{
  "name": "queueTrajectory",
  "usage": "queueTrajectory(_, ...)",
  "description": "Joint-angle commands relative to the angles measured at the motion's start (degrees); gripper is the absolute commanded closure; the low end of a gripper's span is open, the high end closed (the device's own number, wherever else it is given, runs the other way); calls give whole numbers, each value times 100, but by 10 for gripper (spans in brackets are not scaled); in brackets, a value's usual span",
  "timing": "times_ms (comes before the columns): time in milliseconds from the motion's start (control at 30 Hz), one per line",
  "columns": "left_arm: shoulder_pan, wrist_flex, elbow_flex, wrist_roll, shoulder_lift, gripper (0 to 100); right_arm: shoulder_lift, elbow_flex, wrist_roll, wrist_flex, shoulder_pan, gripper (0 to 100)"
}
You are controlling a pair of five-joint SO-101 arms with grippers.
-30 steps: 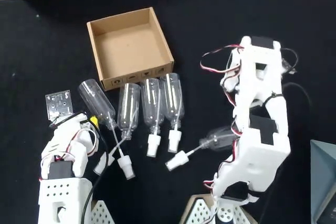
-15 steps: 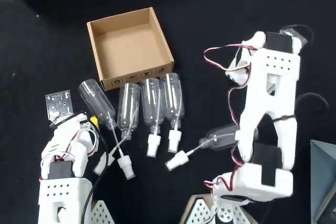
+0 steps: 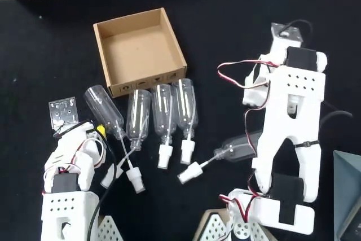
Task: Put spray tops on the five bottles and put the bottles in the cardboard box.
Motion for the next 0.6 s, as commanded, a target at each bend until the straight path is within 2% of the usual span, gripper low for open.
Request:
queueTrajectory(0, -13, 18, 119, -18, -9, 855, -347, -22, 1160, 123, -132, 716)
queueTrajectory(267, -13, 18, 119, -18, -9, 855, -356, 470, 3235, 167, -202, 716)
queueTrajectory(567, -13, 18, 119, -18, -9, 855, -1235, 1499, 4220, 141, -747, 714)
